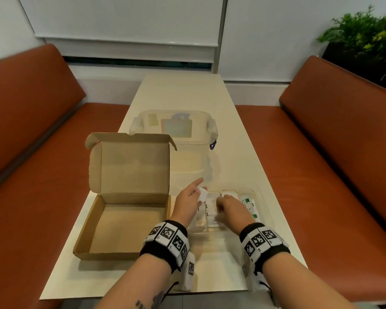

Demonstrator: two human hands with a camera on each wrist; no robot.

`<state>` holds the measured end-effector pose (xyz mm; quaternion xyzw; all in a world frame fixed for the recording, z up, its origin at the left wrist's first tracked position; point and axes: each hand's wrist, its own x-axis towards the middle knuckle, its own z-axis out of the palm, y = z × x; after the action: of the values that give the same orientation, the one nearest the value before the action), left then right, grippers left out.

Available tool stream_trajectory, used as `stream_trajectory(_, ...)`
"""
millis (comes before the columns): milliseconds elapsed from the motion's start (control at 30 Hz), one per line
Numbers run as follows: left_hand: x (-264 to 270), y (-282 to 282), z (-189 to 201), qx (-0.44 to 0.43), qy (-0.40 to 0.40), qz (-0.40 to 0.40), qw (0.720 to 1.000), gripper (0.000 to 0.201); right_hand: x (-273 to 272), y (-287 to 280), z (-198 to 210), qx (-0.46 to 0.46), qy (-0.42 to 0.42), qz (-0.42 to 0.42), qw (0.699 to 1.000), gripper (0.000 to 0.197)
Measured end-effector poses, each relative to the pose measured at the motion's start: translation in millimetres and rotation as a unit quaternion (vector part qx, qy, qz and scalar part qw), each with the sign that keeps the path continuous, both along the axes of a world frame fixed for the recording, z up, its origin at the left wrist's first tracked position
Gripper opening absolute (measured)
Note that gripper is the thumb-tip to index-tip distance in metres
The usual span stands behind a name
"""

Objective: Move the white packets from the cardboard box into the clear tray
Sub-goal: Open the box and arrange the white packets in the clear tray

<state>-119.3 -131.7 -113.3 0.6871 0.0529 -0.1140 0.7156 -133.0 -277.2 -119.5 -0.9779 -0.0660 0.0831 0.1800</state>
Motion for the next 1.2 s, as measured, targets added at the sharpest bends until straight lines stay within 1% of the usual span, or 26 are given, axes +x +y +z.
stream_trajectory(67,0,-1,3,-0.03,0.013,-0.002,0.999,0.048,2,1,8,0.102,-0.049,-0.063,0.992,0.011)
stream_trajectory(133,-1,-3,5,-0.043,0.016,-0.013,0.999,0.054,5,3,20,0.221,-0.069,-0.121,0.965,0.016)
stream_trajectory(200,-1,-5,6,-0.031,0.01,-0.027,0.999,0.058,8,6,30,0.304,-0.042,-0.141,0.941,0.014)
stream_trajectory(267,-1,-6,7,-0.008,0.002,-0.042,0.999,0.059,9,7,37,0.331,-0.005,-0.136,0.934,0.004)
stream_trajectory(333,-1,-7,5,-0.004,0.002,-0.051,0.999,0.059,8,6,39,0.338,0.011,-0.129,0.932,0.006)
stream_trajectory(400,-2,-7,5,-0.007,-0.004,-0.043,0.999,0.057,7,3,41,0.347,0.001,-0.137,0.928,0.006)
stream_trajectory(433,-3,-6,5,0.009,-0.018,-0.032,0.999,0.054,7,1,42,0.343,-0.006,-0.137,0.929,0.006)
stream_trajectory(500,-2,-3,6,0.083,-0.064,-0.008,0.994,0.044,7,-4,44,0.304,-0.007,-0.111,0.946,0.006)
stream_trajectory(567,-2,-1,7,0.14,-0.1,-0.008,0.985,0.031,8,-6,46,0.255,-0.008,-0.075,0.964,0.003)
stream_trajectory(633,-3,-3,8,0.169,-0.114,-0.016,0.979,0.015,10,-7,47,0.247,-0.031,-0.078,0.965,0.005)
stream_trajectory(667,-4,-4,8,0.171,-0.112,-0.011,0.979,0.009,11,-8,46,0.262,-0.045,-0.094,0.959,0.009)
stream_trajectory(733,-6,-5,9,0.14,-0.104,0.018,0.985,0.007,12,-8,43,0.308,-0.058,-0.14,0.939,0.017)
stream_trajectory(800,-6,-6,10,0.095,-0.094,0.058,0.989,0.007,10,-8,39,0.337,-0.037,-0.172,0.925,0.026)
stream_trajectory(833,-5,-6,10,0.081,-0.086,0.071,0.99,0.006,10,-7,37,0.353,-0.02,-0.179,0.918,0.027)
stream_trajectory(900,-5,-6,9,0.072,-0.074,0.077,0.992,0.004,8,-6,36,0.384,-0.001,-0.177,0.906,0.019)
stream_trajectory(1000,-6,-6,5,0.093,-0.066,0.062,0.992,0.006,8,-6,40,0.414,-0.012,-0.175,0.893,0.011)
stream_trajectory(1033,-6,-5,4,0.111,-0.068,0.062,0.989,0.007,9,-7,40,0.409,-0.02,-0.172,0.896,0.008)
stream_trajectory(1067,-7,-3,2,0.139,-0.071,0.07,0.985,0.007,10,-9,40,0.384,-0.028,-0.163,0.909,0.005)
stream_trajectory(1100,-7,-1,1,0.174,-0.072,0.085,0.978,0.007,10,-11,39,0.337,-0.028,-0.146,0.93,0.004)
stream_trajectory(1167,-6,5,-3,0.259,-0.069,0.115,0.956,0.006,8,-13,36,0.212,-0.001,-0.092,0.973,0.006)
stream_trajectory(1200,-7,7,-4,0.299,-0.07,0.125,0.943,0.013,7,-13,34,0.156,0.017,-0.069,0.985,0.006)
